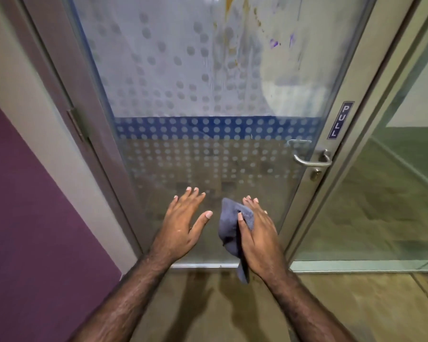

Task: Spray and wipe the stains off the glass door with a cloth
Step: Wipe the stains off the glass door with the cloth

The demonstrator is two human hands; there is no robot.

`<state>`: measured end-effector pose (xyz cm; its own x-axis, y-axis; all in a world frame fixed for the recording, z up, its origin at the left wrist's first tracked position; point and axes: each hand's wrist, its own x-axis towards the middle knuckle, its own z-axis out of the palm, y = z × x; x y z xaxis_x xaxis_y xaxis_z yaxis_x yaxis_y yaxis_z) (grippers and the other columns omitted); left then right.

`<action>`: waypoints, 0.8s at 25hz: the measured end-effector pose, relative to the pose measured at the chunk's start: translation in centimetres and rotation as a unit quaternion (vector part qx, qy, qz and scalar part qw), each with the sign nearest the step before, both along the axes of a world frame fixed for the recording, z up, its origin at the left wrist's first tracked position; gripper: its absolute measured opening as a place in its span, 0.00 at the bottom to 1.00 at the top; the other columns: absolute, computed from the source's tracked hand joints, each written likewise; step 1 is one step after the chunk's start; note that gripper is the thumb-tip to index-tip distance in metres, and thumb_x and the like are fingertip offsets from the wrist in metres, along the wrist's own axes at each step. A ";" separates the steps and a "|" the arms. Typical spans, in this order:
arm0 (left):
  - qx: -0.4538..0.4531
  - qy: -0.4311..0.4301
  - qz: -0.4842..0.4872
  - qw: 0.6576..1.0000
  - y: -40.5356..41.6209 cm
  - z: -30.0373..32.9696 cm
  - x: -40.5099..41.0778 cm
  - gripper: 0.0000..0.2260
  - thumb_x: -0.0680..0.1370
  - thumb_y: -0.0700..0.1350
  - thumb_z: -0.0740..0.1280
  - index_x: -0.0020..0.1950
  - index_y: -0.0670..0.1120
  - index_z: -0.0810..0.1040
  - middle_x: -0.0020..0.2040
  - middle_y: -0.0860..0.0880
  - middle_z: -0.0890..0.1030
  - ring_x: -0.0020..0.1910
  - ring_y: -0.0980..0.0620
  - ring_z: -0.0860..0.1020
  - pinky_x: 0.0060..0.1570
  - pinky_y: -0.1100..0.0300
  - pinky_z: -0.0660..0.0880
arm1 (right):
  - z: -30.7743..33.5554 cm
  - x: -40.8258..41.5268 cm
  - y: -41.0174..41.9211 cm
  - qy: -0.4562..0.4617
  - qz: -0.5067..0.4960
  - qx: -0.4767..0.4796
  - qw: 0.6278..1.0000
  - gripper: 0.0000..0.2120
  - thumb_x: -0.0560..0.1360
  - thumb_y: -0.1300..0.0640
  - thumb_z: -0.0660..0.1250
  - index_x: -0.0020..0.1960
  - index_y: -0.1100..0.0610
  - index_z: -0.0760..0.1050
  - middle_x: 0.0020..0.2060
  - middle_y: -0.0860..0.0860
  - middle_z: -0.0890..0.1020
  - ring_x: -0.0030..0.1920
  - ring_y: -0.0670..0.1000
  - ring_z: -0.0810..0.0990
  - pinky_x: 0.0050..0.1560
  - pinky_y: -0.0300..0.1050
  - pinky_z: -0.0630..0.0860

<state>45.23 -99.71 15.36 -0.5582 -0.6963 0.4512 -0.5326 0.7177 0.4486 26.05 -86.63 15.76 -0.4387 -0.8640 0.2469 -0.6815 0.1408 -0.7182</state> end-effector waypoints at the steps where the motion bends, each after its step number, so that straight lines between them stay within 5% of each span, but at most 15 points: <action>1: -0.016 0.006 -0.006 1.000 -2.0 1.0 -0.1 0.29 0.84 0.63 0.56 0.81 0.49 0.71 0.83 0.49 0.68 0.85 0.54 0.59 0.84 0.45 0.57 | 0.1 0.4 -1.0 0.001 -0.007 0.004 1.000 0.29 0.87 0.39 0.51 0.85 0.50 0.65 0.83 0.41 0.66 0.86 0.42 0.57 0.87 0.53 0.57; 5: -0.102 0.034 -0.029 0.994 -10.0 6.3 -0.6 0.29 0.85 0.61 0.58 0.81 0.47 0.71 0.83 0.46 0.67 0.86 0.50 0.59 0.85 0.42 0.56 | 1.8 2.4 -4.4 -0.047 -0.044 0.025 0.998 0.26 0.87 0.39 0.55 0.82 0.46 0.70 0.78 0.42 0.76 0.79 0.43 0.71 0.80 0.46 0.68; 9: -0.202 0.079 -0.026 0.976 -16.9 13.6 -1.3 0.28 0.85 0.60 0.60 0.79 0.44 0.72 0.83 0.43 0.67 0.85 0.46 0.60 0.85 0.41 0.55 | 3.8 3.5 -6.6 -0.166 -0.146 0.038 0.974 0.27 0.86 0.36 0.54 0.70 0.50 0.80 0.57 0.53 0.88 0.60 0.54 0.85 0.59 0.48 0.78; 15: -0.358 0.086 0.024 0.929 -24.9 24.3 -3.9 0.28 0.86 0.58 0.60 0.79 0.41 0.70 0.85 0.39 0.63 0.86 0.41 0.58 0.83 0.35 0.55 | 6.8 1.8 -9.9 -0.330 -0.212 -0.036 0.919 0.35 0.80 0.26 0.58 0.62 0.53 0.86 0.55 0.55 0.90 0.60 0.56 0.87 0.68 0.57 0.81; 20: -0.453 0.066 0.084 0.885 -29.1 31.7 -6.6 0.30 0.87 0.59 0.57 0.83 0.41 0.64 0.86 0.38 0.56 0.87 0.39 0.53 0.82 0.31 0.52 | 14.9 -1.8 -12.3 -0.353 -0.265 -0.210 0.873 0.31 0.86 0.35 0.56 0.71 0.59 0.80 0.63 0.60 0.86 0.64 0.60 0.84 0.70 0.58 0.78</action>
<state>38.61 -128.82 47.01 -0.3812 -0.0844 0.9207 -0.6522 0.7303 -0.2031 24.23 -98.95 30.61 -0.9199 -0.3923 -0.0001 0.0319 -0.0746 -0.9967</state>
